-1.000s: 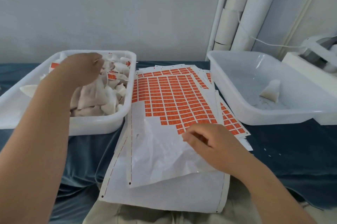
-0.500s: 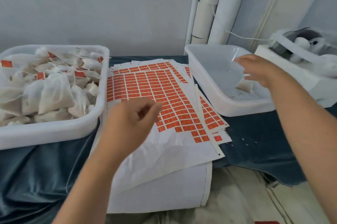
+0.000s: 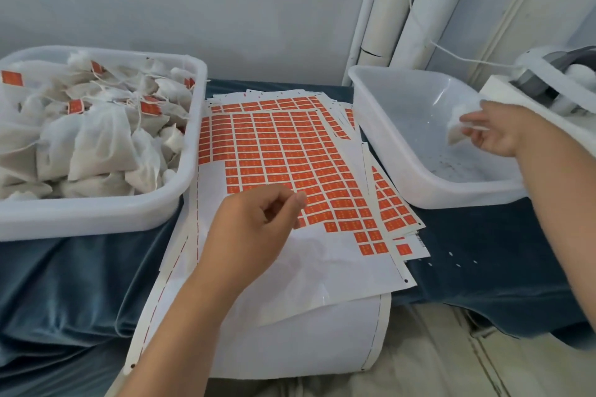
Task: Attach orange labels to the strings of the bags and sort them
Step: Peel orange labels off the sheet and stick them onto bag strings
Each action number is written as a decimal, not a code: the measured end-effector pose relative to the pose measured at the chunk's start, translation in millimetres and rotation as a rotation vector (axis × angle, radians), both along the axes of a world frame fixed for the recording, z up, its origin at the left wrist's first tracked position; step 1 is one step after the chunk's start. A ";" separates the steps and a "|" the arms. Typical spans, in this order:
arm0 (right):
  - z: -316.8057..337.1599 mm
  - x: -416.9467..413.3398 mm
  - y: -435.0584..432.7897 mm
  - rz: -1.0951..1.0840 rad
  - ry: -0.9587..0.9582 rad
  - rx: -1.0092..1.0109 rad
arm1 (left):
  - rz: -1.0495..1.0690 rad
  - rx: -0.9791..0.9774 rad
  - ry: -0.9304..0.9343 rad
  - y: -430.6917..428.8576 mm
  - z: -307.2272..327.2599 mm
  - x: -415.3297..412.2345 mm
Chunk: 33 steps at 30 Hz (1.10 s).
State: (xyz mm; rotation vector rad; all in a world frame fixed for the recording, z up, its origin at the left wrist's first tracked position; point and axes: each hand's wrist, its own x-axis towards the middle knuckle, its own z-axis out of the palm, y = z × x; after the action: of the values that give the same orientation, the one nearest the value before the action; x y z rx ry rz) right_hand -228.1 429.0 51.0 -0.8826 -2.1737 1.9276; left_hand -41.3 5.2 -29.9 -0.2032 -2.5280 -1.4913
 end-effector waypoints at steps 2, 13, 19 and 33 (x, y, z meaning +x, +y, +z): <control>14.8 9.1 -12.8 0.033 0.081 0.095 | 0.003 0.032 -0.004 0.1 2.6 2.5; 28.8 132.5 -133.3 0.450 0.375 -0.100 | -0.037 0.122 0.022 15.9 33.0 27.1; 1.7 190.2 -194.6 0.586 0.300 -0.095 | -0.099 0.177 0.015 26.3 42.2 41.0; -6.5 239.7 -235.5 0.871 0.278 0.108 | -0.168 0.749 -0.228 23.5 31.3 46.2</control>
State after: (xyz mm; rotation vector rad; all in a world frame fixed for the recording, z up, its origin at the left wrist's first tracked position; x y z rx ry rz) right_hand 11.7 193.4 44.5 0.4340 -2.6635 1.9995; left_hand 5.0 28.7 1.4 -0.1303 -1.9377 -2.5193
